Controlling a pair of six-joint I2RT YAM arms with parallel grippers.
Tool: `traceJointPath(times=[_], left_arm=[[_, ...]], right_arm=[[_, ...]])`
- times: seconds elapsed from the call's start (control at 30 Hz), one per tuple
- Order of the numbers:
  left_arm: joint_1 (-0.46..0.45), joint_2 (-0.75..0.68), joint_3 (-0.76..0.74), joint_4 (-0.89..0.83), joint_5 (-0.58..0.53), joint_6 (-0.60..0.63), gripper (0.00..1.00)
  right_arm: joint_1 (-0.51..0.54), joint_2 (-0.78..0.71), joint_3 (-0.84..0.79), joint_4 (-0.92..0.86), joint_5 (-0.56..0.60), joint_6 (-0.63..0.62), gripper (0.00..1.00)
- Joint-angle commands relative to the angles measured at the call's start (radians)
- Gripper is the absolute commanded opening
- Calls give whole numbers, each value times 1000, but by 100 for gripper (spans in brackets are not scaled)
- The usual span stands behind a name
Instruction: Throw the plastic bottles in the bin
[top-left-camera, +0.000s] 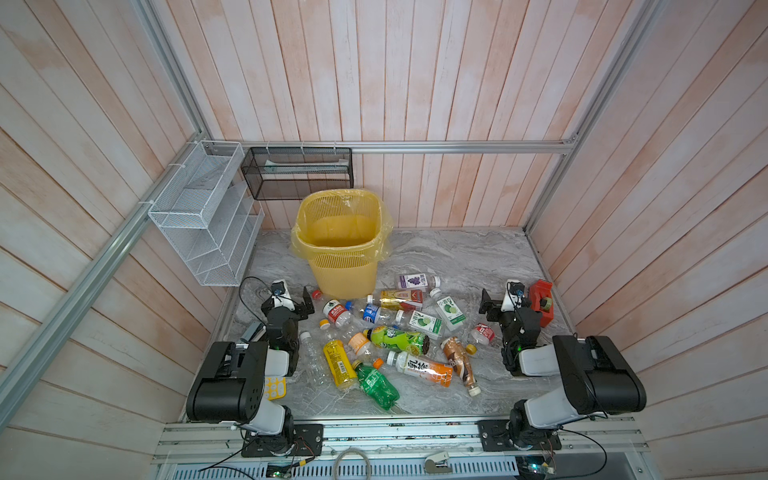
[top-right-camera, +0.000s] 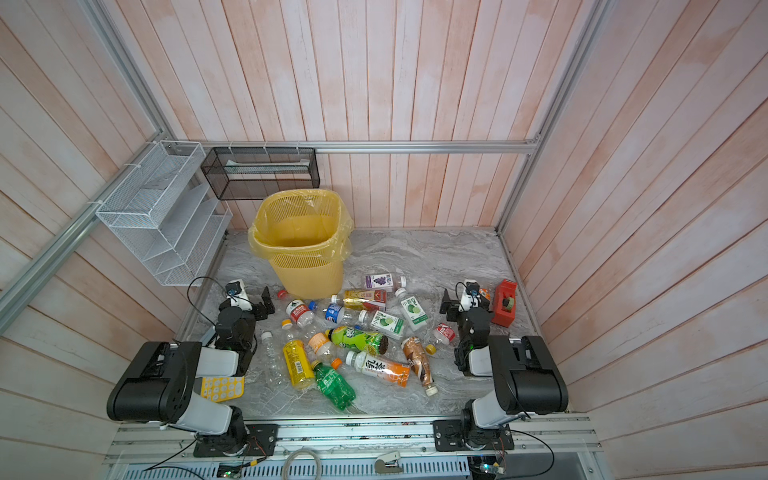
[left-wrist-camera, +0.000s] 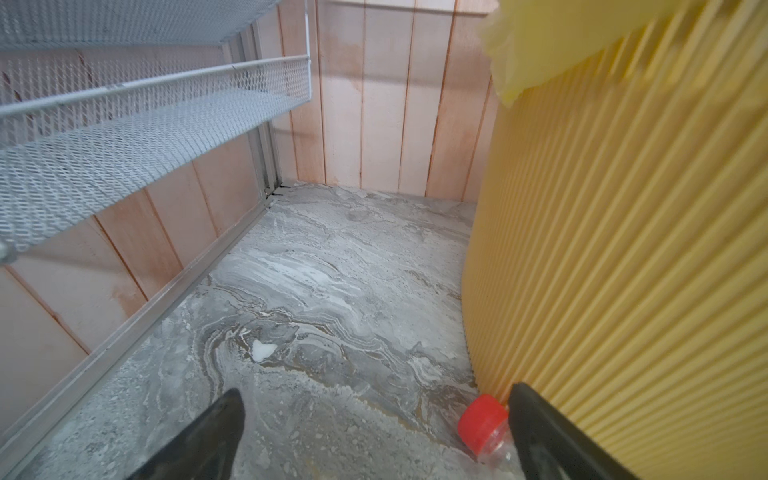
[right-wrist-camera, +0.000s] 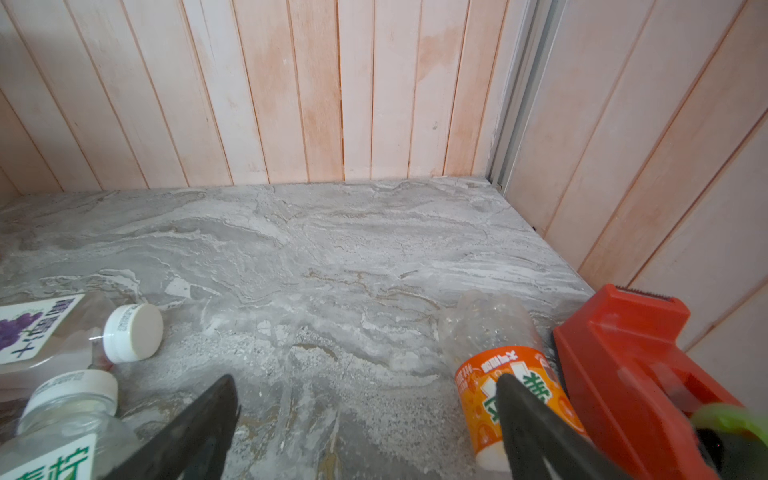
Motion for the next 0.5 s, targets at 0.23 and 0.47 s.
traceJointPath(times=[0.23, 0.47], left_arm=[[-19, -537, 116, -671, -130, -210, 100], [-80, -716, 102, -847, -176, -275, 100]], right_arm=[[4, -304, 347, -1088, 124, 355, 94], [22, -436, 319, -1382, 61, 519, 100]])
